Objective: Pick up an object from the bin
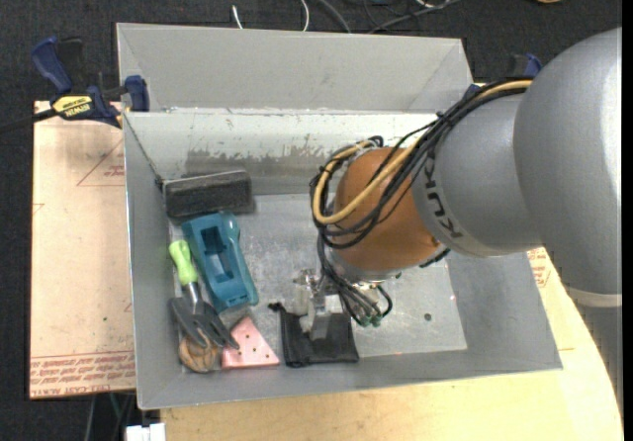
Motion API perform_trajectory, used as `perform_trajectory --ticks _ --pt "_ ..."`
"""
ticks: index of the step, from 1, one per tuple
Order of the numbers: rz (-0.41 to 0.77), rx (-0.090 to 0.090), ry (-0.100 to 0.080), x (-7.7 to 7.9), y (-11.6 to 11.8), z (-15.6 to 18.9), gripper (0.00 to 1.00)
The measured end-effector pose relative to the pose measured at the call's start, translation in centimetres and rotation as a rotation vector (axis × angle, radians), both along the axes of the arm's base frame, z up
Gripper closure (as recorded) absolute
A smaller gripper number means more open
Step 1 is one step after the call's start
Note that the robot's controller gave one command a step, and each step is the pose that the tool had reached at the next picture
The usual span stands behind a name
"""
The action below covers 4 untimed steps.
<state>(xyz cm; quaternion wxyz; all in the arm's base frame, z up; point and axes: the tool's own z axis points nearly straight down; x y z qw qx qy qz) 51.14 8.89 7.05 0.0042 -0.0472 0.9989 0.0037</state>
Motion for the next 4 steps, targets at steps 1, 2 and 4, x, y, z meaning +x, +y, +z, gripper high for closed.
perform_trajectory --ticks 1,2,4 --pt "-0.001 0.000 0.000 0.0 0.0 0.0 1.00" --pt "-0.149 0.001 0.001 -0.6 1.9 0.1 1.00" --pt "-0.147 0.003 -0.001 0.0 1.3 0.0 1.00"
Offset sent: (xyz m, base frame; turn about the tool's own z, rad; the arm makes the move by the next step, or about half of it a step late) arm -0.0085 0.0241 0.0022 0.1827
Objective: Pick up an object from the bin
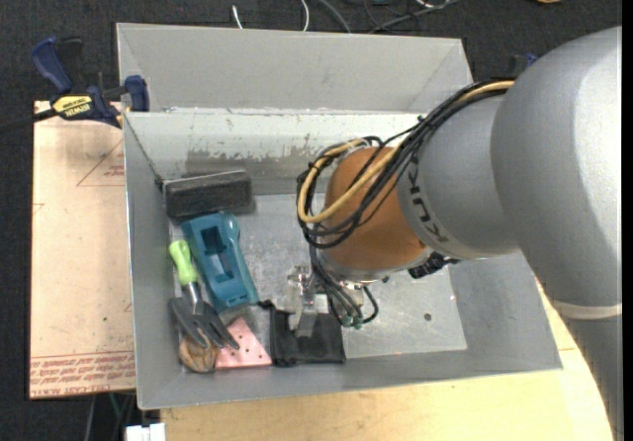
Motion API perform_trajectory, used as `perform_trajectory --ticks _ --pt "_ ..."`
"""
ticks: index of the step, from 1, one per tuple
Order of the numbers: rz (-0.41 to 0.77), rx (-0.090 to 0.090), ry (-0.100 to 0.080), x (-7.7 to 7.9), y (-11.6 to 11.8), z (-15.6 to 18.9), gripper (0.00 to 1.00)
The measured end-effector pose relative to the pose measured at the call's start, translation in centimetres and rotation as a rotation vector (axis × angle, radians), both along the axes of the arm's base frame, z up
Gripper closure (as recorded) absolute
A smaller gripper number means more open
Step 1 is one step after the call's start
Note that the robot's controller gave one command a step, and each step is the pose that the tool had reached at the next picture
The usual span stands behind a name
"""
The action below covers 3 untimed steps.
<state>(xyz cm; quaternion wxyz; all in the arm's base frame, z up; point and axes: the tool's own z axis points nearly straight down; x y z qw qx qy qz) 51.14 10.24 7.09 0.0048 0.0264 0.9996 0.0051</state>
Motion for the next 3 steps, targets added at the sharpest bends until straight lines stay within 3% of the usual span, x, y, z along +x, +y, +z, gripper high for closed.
perform_trajectory --ticks 3 --pt "0.000 0.001 0.000 0.00 0.00 0.00 1.00"
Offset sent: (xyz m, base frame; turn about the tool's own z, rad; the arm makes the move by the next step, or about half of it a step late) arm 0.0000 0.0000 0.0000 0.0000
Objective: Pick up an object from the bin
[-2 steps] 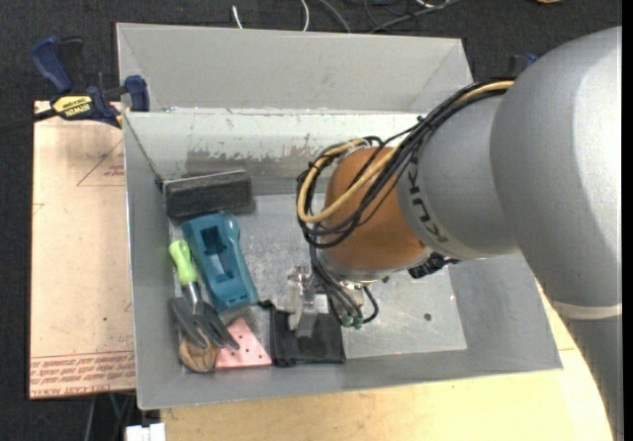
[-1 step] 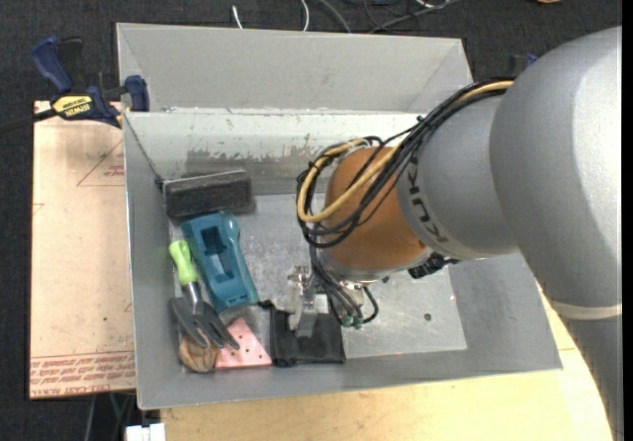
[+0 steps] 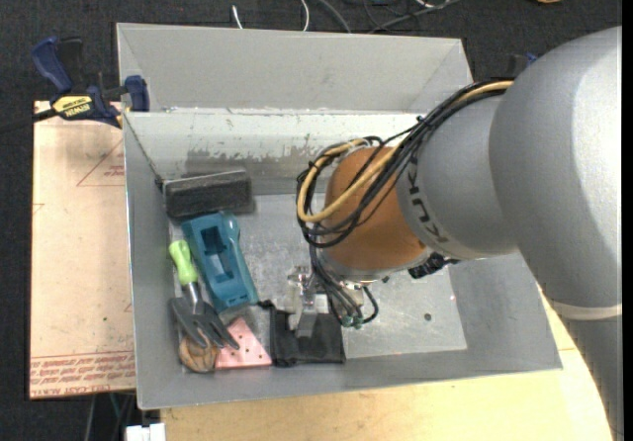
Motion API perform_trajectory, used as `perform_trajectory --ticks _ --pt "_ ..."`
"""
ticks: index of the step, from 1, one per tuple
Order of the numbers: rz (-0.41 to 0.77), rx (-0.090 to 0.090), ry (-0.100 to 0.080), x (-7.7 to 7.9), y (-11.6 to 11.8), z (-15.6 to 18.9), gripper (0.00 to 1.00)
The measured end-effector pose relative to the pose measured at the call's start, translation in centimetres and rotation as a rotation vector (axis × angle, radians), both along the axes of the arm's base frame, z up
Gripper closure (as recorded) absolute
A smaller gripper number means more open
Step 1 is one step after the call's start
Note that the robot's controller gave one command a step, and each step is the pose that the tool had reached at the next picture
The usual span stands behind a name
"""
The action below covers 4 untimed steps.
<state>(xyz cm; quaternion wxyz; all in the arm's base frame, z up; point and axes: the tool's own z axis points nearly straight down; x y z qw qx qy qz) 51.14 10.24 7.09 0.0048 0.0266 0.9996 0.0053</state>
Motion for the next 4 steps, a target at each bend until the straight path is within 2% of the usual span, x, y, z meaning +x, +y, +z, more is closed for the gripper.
perform_trajectory --ticks 4 --pt "0.000 0.000 0.000 0.00 0.00 0.00 1.00"
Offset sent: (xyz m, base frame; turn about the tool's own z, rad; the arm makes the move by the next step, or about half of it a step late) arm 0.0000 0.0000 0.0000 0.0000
